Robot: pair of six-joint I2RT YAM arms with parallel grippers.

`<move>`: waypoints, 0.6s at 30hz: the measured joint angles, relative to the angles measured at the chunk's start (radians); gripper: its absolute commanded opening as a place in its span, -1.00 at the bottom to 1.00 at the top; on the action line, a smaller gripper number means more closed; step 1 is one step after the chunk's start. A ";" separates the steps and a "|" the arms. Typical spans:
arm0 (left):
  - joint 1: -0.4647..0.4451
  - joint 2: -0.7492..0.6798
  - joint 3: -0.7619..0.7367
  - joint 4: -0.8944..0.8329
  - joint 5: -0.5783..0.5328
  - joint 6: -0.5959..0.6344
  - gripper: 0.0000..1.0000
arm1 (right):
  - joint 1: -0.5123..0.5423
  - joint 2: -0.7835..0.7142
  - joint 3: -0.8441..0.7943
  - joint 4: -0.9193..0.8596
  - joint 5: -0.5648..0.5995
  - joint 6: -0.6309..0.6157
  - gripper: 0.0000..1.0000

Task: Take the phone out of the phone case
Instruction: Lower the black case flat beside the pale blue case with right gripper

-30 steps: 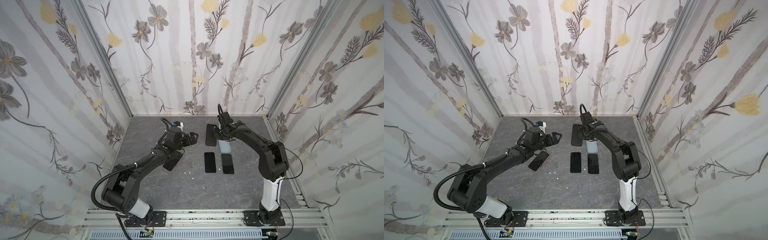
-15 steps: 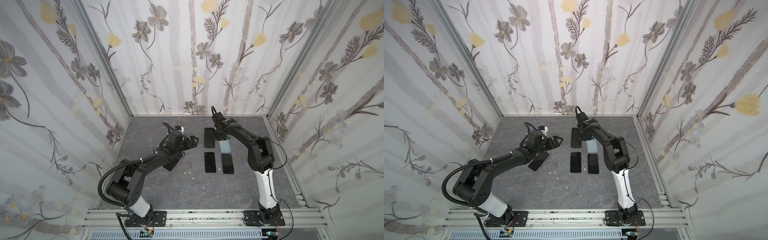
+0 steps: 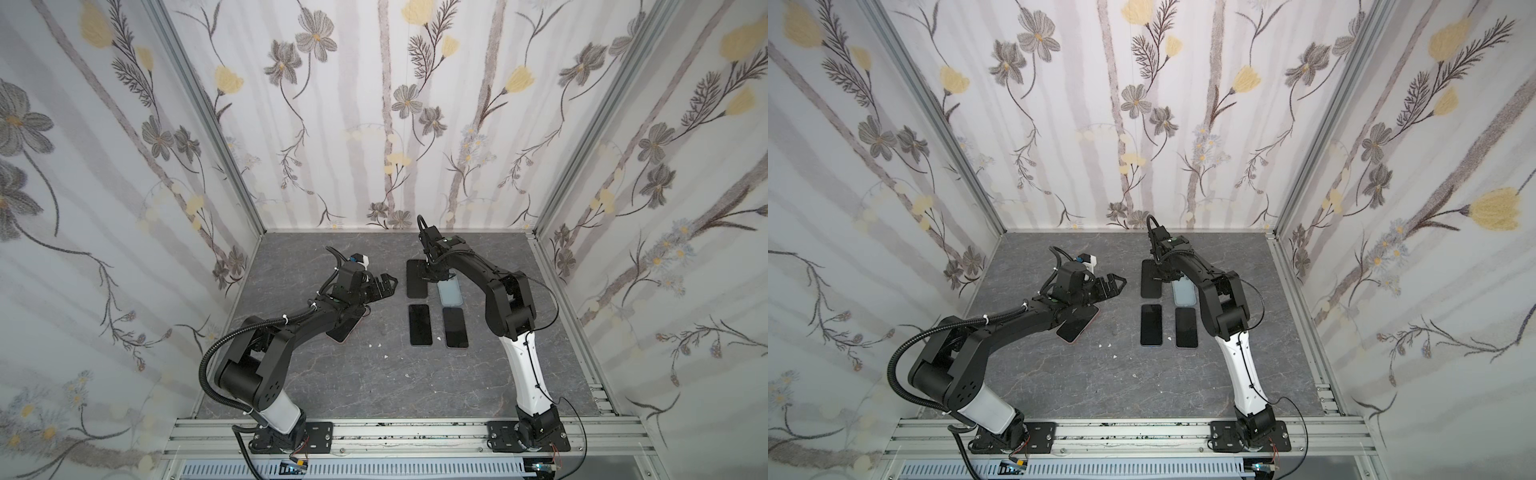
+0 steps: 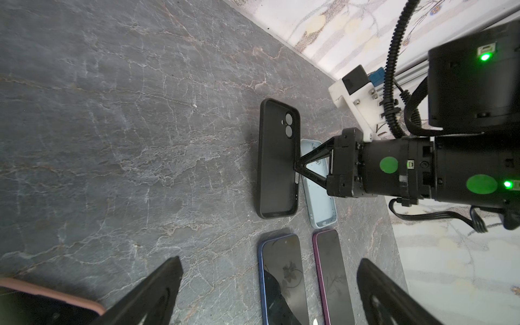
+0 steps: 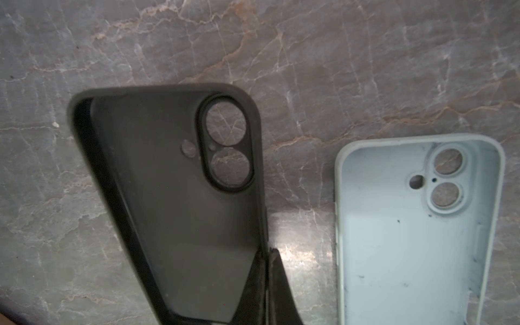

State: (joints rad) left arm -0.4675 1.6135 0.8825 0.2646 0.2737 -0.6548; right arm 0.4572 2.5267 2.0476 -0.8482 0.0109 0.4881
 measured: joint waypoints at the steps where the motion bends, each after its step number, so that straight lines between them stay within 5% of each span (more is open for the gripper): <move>1: 0.000 -0.001 -0.001 0.000 0.000 0.000 1.00 | 0.000 0.002 0.001 -0.003 0.000 0.000 -0.96; 12: 0.005 -0.025 -0.004 -0.010 -0.023 0.021 1.00 | 0.000 0.008 0.013 -0.008 -0.001 -0.022 -0.52; 18: 0.016 -0.066 -0.007 -0.072 -0.079 0.053 1.00 | 0.001 -0.017 0.013 -0.008 -0.005 -0.026 -0.49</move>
State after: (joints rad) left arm -0.4515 1.5471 0.8757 0.1921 0.1944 -0.6014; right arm 0.4580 2.5099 2.0605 -0.8562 0.0059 0.4622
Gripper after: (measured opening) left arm 0.997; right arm 0.248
